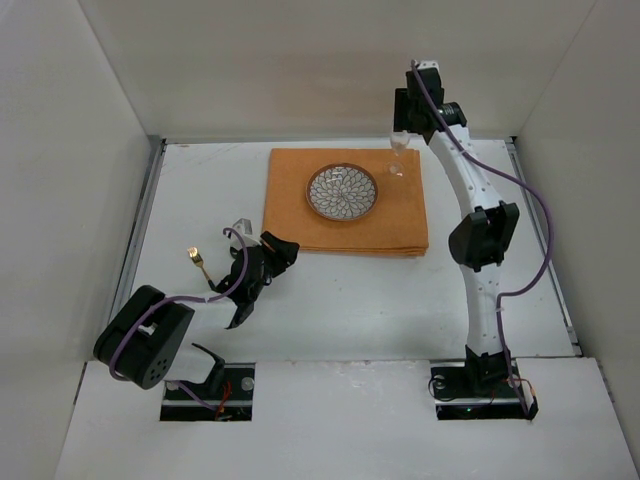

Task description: Set the dinner table for one person

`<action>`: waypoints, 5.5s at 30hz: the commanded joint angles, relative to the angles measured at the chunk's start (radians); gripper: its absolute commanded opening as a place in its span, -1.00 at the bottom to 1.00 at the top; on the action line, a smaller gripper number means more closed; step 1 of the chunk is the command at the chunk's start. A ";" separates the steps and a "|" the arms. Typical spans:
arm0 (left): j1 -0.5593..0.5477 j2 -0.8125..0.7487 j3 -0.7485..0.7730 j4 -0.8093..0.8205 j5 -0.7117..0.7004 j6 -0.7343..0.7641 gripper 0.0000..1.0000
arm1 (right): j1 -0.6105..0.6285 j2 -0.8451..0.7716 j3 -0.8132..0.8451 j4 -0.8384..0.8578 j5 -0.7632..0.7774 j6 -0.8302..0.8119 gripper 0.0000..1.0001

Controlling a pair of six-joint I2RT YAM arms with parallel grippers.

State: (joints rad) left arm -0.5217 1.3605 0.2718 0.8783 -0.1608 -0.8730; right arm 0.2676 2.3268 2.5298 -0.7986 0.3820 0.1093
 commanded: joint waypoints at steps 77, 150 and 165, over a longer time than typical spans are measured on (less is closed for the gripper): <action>0.101 -0.043 0.225 -0.770 -0.422 0.381 -0.54 | 0.453 -1.376 -2.036 1.194 -0.114 0.435 -0.70; -0.309 1.097 1.787 -0.791 -0.123 0.111 -1.00 | 0.025 -1.563 -2.191 1.109 -0.107 0.648 -0.34; -0.318 1.155 1.795 -0.832 -0.121 0.135 -0.88 | 0.034 -1.584 -2.197 1.110 -0.064 0.636 -0.05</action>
State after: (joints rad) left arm -0.8265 2.5256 2.0315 0.0563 -0.2928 -0.7486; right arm 0.2958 0.7532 0.3275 0.2878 0.2962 0.7559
